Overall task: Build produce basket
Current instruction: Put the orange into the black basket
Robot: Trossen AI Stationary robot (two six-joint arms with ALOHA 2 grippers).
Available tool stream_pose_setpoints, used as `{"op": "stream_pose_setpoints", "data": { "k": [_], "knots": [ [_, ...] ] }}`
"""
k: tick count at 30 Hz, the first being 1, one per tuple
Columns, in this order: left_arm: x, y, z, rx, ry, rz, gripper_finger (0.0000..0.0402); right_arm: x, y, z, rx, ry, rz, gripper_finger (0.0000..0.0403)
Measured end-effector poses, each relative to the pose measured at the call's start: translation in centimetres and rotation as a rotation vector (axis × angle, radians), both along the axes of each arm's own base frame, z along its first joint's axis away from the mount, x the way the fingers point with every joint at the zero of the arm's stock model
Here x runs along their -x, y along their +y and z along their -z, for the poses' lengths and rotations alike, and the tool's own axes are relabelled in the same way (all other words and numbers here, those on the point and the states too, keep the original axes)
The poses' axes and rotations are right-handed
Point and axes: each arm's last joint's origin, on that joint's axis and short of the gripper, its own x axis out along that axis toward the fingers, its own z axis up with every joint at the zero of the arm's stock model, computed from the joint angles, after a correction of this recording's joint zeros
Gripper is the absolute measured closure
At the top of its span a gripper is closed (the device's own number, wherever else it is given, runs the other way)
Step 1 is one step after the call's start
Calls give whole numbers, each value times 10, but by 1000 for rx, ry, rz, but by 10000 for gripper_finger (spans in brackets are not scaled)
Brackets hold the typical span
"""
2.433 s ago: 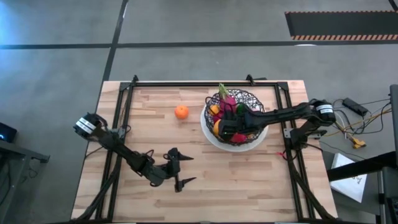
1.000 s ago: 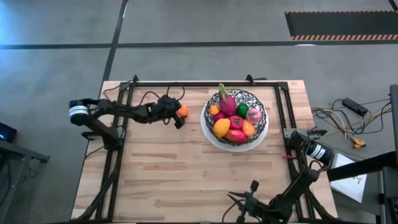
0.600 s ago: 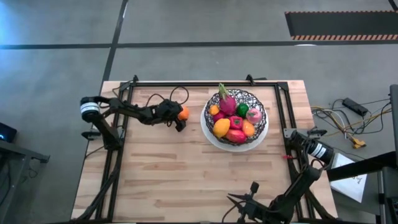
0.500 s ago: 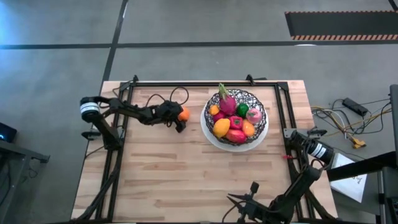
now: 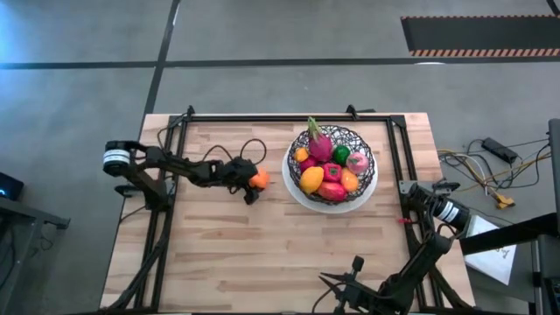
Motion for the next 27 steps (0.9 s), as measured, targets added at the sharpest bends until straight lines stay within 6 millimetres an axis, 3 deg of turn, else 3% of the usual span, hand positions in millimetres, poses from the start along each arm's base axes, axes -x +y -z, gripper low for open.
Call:
{"op": "stream_pose_setpoints", "data": {
  "k": [10,14,20,27],
  "knots": [
    [-16,-68,-20,163,-246,259,116,-3,-2,0,-18,-3,9,369],
    [-14,-100,-29,229,-427,348,114,-10,-4,4,-47,121,-59,369],
    [-4,-136,-43,292,-638,484,107,-41,-12,8,-103,246,-174,369],
    [5,-162,-63,339,-848,572,106,-74,-17,-11,100,183,-309,368]
  ]
}}
